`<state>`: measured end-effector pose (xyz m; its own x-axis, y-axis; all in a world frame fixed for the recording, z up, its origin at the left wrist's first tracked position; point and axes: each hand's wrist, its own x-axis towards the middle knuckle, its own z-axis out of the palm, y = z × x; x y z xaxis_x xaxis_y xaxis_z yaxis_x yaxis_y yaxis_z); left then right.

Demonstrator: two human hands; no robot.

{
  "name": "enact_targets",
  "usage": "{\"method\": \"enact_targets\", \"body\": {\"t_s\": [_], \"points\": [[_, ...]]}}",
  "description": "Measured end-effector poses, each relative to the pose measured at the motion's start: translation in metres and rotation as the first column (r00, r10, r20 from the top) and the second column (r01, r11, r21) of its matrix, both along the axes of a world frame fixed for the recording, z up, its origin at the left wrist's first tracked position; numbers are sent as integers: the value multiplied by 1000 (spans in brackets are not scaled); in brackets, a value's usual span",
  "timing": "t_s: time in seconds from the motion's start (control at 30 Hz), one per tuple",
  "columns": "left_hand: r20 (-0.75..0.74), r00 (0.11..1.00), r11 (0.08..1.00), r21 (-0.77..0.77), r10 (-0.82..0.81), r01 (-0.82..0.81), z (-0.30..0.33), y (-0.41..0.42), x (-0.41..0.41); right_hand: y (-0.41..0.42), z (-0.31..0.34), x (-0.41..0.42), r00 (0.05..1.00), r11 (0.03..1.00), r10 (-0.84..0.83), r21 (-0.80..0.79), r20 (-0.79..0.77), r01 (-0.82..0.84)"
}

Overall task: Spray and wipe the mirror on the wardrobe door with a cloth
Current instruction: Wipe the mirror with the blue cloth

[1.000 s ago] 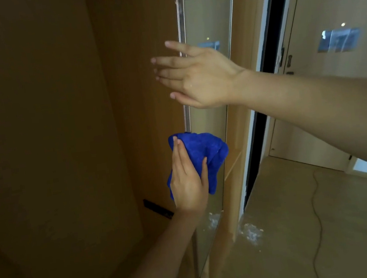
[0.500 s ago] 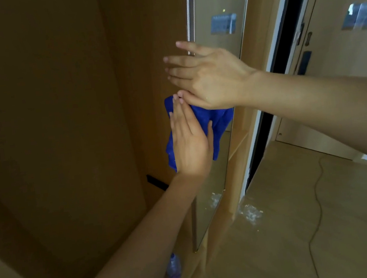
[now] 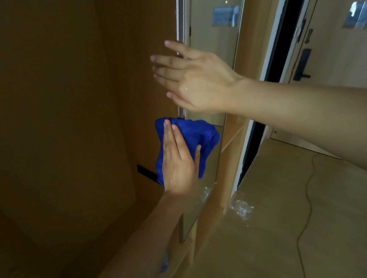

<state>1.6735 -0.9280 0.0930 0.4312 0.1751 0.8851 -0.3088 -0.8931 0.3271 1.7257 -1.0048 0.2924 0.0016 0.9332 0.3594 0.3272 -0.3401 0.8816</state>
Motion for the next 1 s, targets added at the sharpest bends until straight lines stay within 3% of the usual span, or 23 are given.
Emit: {"method": "enact_targets", "body": {"t_s": [0.1,0.37,0.53,0.8,1.0], "points": [[30,999,1000,-5,-25,26,7,3,2,-2,-14,-1,997,1000,-4,-12,-82,3],[65,997,998,-56,-36,40,46,3,8,2,-8,2,997,999,20,30,-72,-18],[62,998,999,-33,32,-30,1,1,9,-1,-24,4,997,999,-5,-32,-83,2],[7,994,993,-31,113,-113,-86,-2,9,-2,-48,10,998,999,52,2,46,-52],[-39,996,996,-48,75,-76,-131,-1,1,6,-113,7,980,987,153,-24,-124,-158]]}}
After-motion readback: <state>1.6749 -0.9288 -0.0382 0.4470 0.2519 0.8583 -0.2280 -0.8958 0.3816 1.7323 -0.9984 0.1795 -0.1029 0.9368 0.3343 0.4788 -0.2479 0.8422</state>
